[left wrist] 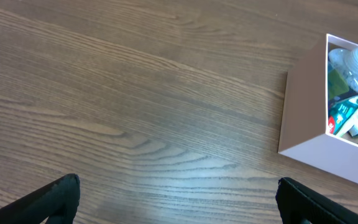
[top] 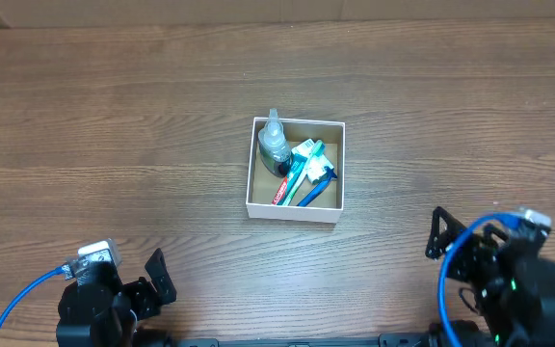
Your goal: Pack container
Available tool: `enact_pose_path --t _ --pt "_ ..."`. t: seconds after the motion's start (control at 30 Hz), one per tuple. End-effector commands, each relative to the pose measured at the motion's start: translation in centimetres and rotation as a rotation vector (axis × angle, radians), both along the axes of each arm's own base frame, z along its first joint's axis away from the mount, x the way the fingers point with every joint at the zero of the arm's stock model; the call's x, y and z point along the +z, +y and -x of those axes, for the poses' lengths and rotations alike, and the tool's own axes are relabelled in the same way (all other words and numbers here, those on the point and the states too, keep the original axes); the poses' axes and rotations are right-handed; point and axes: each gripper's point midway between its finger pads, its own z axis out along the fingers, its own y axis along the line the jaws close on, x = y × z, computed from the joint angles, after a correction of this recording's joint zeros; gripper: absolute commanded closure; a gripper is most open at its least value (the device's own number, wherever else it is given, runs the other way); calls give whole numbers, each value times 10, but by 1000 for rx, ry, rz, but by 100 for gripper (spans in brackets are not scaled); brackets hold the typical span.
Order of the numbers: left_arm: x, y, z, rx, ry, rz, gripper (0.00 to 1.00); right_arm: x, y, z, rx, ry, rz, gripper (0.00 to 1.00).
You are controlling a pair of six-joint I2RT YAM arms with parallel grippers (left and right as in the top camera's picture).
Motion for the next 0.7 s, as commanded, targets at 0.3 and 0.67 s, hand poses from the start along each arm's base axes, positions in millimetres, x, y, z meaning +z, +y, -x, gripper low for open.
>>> enact_pose_path --t 0.3,0.67 --pt "0 -2 0 -3 -5 15 0 -32 26 -52 174 -523 121 0" --pt "0 -2 0 -3 -5 15 0 -69 29 -59 226 -489 289 0"
